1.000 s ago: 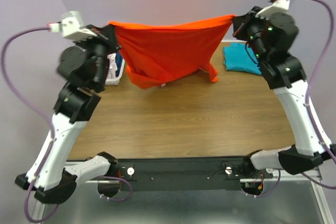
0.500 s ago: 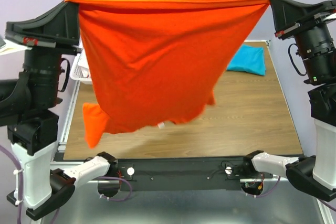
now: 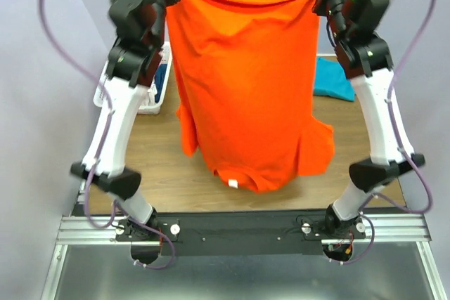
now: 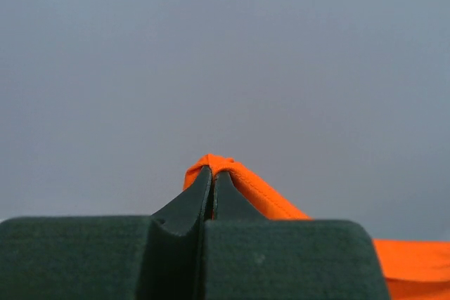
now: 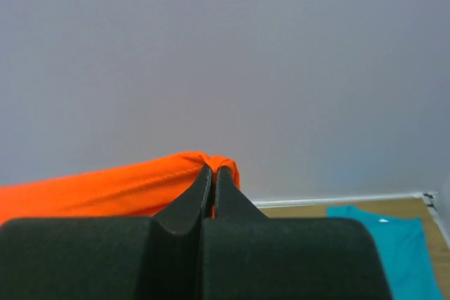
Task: Fold and stack the t-shirts
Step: Flatten the tshirt out
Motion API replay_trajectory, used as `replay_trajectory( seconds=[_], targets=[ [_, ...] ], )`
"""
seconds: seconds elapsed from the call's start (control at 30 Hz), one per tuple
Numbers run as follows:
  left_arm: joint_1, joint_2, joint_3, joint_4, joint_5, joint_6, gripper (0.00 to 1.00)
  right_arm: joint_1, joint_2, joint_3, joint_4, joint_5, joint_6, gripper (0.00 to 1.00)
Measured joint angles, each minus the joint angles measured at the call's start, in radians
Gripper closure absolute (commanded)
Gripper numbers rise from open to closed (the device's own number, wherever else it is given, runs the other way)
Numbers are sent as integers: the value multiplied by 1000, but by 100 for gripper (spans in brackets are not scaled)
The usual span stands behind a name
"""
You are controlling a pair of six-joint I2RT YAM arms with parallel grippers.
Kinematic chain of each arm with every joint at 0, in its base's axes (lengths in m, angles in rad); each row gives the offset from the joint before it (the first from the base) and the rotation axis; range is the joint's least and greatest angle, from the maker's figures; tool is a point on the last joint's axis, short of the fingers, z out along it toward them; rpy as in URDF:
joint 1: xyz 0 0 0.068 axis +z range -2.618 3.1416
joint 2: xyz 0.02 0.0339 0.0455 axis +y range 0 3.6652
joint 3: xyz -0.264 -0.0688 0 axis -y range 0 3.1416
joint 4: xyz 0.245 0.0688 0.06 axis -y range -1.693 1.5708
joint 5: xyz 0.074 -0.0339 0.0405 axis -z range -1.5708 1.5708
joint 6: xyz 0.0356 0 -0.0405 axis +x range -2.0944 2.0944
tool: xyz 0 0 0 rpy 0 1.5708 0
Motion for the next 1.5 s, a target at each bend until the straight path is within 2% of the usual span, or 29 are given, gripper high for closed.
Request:
replay_trajectory(
  seconds=[0.1, 0.2, 0.33, 0.43, 0.5, 0.63, 0.8, 0.87, 1.0, 1.1, 1.17, 1.33, 1.5],
  targets=[
    [47, 168, 150, -55, 12, 6, 100, -62, 114, 80, -6, -9, -6, 99],
    [63, 232, 222, -67, 32, 21, 100, -93, 192, 182, -2, -31, -13, 99],
    [63, 170, 185, -42, 50, 42, 100, -102, 190, 230, 21, -75, -16, 99],
    [61, 56, 110, -8, 70, 51, 100, -97, 103, 149, 62, -109, -11, 99],
    [58, -53, -11, 29, 100, 50, 100, -97, 7, 36, 75, -137, 2, 99],
    [-1, -300, -382, 118, 117, 39, 100, -95, -212, -265, 131, -167, 24, 99],
    [-164, -526, -978, 277, 63, -64, 100, -96, -428, -668, 177, -163, 49, 99],
    [-222, -532, -1189, 272, 49, -137, 100, -96, -491, -863, 192, -164, 71, 99],
    [-338, -444, -1464, 221, 47, -274, 100, -96, -537, -1201, 163, -161, 141, 99],
    [-439, -424, -1564, 179, 47, -377, 100, -96, -525, -1401, 121, -141, 233, 99],
    [-520, -417, -1590, 178, 48, -449, 100, -96, -504, -1467, 87, -110, 282, 99],
    [-700, -380, -1598, 158, 55, -597, 100, -97, -436, -1510, 5, 39, 383, 99],
    [-815, -391, -1577, 99, 55, -672, 100, -97, -425, -1498, -45, 149, 424, 99]
  ],
)
